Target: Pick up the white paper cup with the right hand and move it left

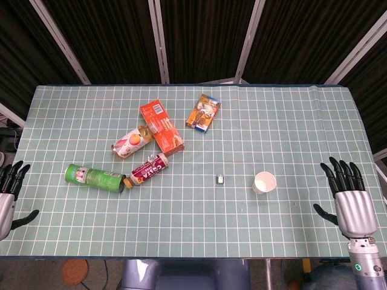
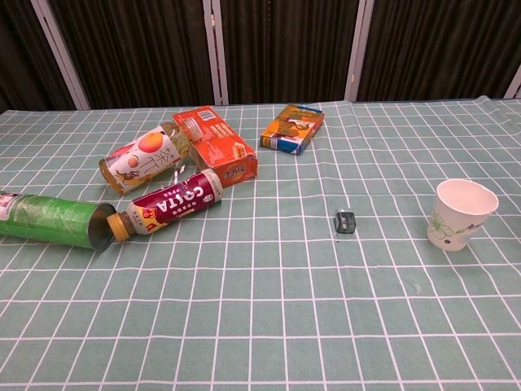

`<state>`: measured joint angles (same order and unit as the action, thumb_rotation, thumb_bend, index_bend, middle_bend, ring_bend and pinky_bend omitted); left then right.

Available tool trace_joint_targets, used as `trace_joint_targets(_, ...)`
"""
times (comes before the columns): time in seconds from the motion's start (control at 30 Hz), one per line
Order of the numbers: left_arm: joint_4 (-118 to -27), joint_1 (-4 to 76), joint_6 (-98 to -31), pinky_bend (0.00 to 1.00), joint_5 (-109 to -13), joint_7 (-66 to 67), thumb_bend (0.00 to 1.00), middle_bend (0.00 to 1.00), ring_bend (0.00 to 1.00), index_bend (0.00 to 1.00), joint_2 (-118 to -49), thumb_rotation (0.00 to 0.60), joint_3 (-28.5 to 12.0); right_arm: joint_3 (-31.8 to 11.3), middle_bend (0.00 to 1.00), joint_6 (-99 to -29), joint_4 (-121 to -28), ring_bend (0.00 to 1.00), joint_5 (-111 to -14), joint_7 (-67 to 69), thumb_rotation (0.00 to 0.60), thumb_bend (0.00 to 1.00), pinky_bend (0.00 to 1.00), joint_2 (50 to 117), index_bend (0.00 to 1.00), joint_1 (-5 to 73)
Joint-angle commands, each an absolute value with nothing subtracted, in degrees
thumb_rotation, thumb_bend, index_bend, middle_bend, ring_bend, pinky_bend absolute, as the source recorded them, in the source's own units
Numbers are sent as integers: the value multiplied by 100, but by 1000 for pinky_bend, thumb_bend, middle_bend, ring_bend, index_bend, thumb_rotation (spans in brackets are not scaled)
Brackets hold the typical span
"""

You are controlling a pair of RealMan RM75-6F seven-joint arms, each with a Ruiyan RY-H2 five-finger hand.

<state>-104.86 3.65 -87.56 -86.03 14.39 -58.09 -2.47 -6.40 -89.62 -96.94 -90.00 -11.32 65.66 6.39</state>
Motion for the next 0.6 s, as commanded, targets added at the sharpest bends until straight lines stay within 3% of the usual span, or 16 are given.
trace_joint_targets(0.03,-10490,362,-8763,0,-8600,1439,0,0,0,0,-5810,600,-250,-640,0,-8950,-9693,0,-8987,-1135,600,0,0,6559,87,640)
trace_joint_targets(0.3,-10456,388,-8700,0,-8556,1462,0,0,0,0,-5828,600,-254,-514,0,-8734,-9603,0,-9201,-1431,600,0,0,6668,83,769)
trace_joint_targets(0.6,-10414,492,-8570,0,-8292,1678,0,0,0,0,-5941,600,-370,-185,0,-7433,-9078,0,-10140,-3237,600,0,0,7082,39,1622)
